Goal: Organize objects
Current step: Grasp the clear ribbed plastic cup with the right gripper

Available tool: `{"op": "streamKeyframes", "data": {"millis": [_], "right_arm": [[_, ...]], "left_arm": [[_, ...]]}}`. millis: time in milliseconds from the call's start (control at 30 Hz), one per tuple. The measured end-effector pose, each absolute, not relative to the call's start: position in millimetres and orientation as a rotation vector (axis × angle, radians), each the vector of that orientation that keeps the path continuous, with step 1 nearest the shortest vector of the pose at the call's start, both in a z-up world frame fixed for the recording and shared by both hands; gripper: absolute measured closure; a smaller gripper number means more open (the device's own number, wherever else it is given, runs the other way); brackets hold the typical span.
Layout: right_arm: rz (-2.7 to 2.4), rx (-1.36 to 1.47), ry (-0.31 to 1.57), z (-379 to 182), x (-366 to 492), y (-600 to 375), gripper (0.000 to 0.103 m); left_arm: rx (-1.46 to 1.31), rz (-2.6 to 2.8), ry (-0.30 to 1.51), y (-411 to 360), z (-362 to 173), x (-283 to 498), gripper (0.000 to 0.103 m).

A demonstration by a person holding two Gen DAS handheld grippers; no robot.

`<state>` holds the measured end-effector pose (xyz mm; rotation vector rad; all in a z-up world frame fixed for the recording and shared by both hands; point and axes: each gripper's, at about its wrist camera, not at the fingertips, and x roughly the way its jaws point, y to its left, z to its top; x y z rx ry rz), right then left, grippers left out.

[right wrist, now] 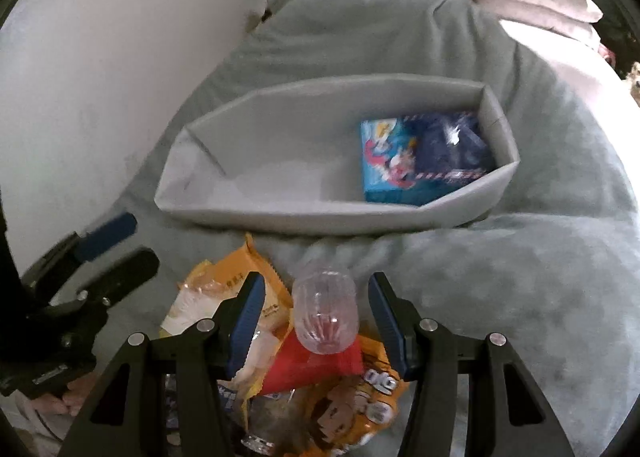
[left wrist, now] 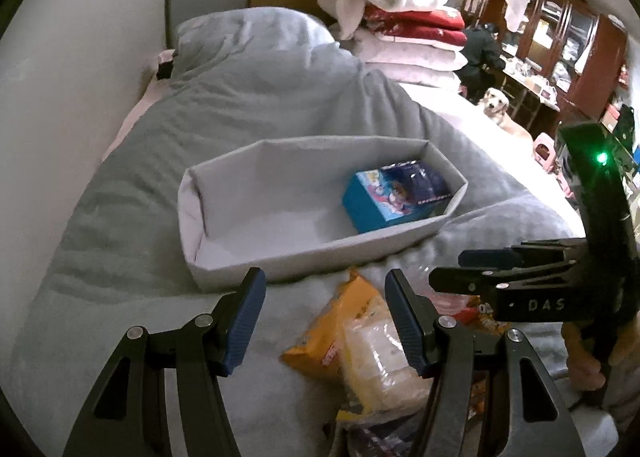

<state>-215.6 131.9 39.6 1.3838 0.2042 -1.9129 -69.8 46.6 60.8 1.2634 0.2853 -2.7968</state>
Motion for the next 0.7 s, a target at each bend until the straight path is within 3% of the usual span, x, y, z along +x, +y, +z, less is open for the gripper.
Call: {"op": "streamKeyframes", "data": {"millis": [133,233,467,700], "right_arm": [[-1.874,1.446,0.201,24.2,-213.5,133.7,0.051],[-1.857,1.486,0.178,17.1,-213.5,140.0,0.063],[-1.860,1.482,0.104,20.6,-209.0,156.8,0.064],[-1.897,1.348,-0.047,63.7,-211.5,171.1,0.064]], "left_arm": [[1.264,-2.810,0.353,42.5,56.6,-66.0,0.042],[1.260,-2.808,0.364,40.3,55.8,-64.7,0.042],[1.242,-2.815,0.393,38.0,57.4,-61.1,0.042],[1.201,-2.844,0.405,34.4,66.4,-64.0,0.042]]}}
